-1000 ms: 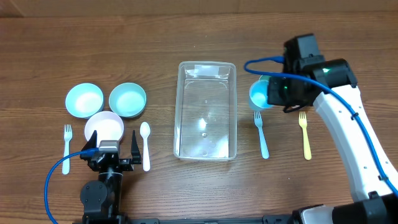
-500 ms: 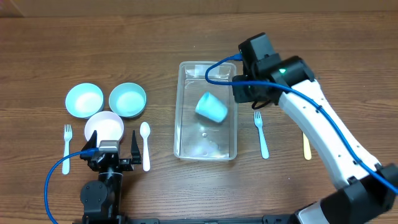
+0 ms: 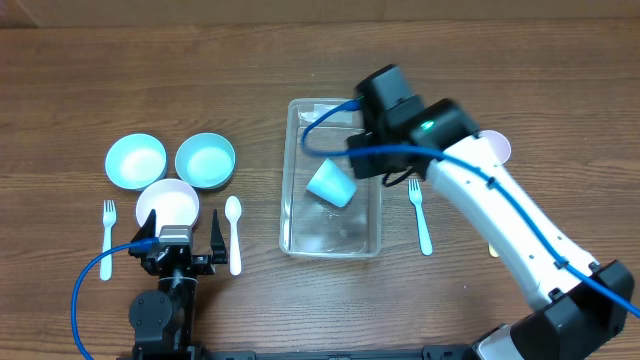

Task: Pack container
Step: 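Carry the teal cup into the clear container and lower it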

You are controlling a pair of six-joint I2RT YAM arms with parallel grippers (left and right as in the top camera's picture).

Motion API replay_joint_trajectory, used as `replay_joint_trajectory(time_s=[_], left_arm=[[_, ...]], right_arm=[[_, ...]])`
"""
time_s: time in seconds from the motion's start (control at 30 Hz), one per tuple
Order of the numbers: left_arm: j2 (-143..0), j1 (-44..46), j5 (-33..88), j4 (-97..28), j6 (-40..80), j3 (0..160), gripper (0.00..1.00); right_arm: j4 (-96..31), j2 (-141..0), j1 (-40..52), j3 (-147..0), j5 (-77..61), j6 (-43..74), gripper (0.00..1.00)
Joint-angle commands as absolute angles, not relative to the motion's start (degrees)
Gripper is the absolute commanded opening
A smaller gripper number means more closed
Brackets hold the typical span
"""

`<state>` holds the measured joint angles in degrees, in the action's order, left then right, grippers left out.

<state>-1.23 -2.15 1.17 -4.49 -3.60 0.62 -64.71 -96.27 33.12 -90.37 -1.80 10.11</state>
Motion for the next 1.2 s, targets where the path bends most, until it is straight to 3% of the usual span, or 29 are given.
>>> replay_joint_trajectory(time_s=[0.0, 0.3, 0.47, 0.67, 0.83, 1.0, 1.17], left_arm=[[-0.7, -2.6, 2.0, -4.3, -4.7, 0.3, 1.00], [-0.7, -2.6, 2.0, -4.3, -4.7, 0.3, 1.00], [-0.7, -2.6, 2.0, -4.3, -4.7, 0.3, 1.00], [-0.7, -2.6, 2.0, -4.3, -4.7, 0.3, 1.00], [-0.7, -2.6, 2.0, -4.3, -4.7, 0.3, 1.00], [-0.7, -2.6, 2.0, -4.3, -4.7, 0.3, 1.00], [-0.7, -2.6, 2.0, -4.3, -4.7, 0.3, 1.00]], right_arm=[[-61.6, -96.7, 37.3, -91.9, 1.6, 8.5, 0.51], [-54.6, -107.6, 38.8, -91.9, 4.4, 15.1, 0.64], [-47.9, -109.4, 38.8, -91.9, 6.0, 14.0, 0.77], [-45.3, -111.1, 38.8, -91.9, 7.0, 0.6, 0.83], [-48.2, -111.3, 38.8, -91.9, 6.9, -11.2, 0.99], [-49.5, -111.3, 38.8, -91.9, 6.8, -13.1, 1.00], [-48.3, -111.4, 38.8, -91.8, 4.9, -3.4, 0.97]])
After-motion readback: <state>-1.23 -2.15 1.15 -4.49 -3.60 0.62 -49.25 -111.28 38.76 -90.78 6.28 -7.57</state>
